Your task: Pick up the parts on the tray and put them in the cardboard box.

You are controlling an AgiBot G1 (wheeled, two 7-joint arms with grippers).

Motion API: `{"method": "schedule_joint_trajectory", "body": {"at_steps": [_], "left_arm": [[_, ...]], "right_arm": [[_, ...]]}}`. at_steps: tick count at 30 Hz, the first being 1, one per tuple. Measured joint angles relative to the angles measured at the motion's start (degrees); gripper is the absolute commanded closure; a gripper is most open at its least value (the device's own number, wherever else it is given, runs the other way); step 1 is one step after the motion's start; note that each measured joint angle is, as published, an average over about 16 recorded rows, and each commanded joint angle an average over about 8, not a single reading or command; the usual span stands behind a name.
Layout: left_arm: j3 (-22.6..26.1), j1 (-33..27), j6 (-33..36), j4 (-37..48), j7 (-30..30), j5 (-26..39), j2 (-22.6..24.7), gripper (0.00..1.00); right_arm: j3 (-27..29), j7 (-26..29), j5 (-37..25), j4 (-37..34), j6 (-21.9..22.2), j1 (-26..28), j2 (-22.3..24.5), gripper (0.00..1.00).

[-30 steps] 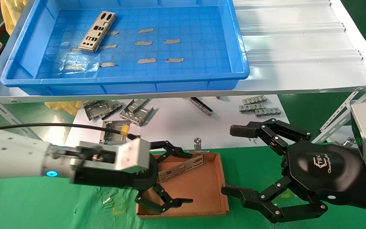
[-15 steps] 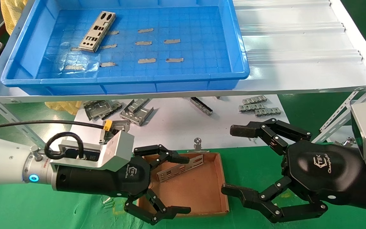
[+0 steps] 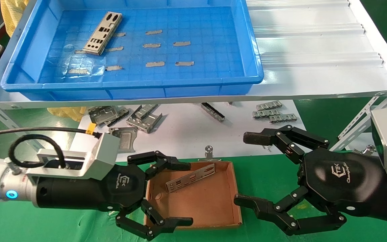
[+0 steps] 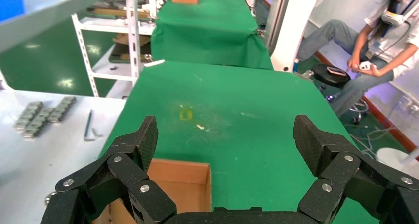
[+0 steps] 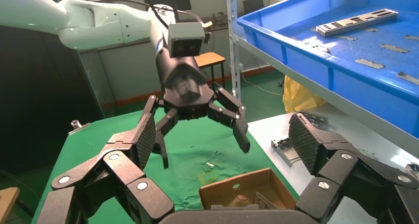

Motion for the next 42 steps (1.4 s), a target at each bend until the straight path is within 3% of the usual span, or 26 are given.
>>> {"method": "schedule_joint_trajectory", "body": {"at_steps": [42], "left_arm": [[-19.29,14.72,-2.52,-22.49,-12.27,-7.65,-15.16,0.0]], "right_arm": [[0.0,0.0,0.0,0.0,0.0,0.0,0.0,0.0]]}}
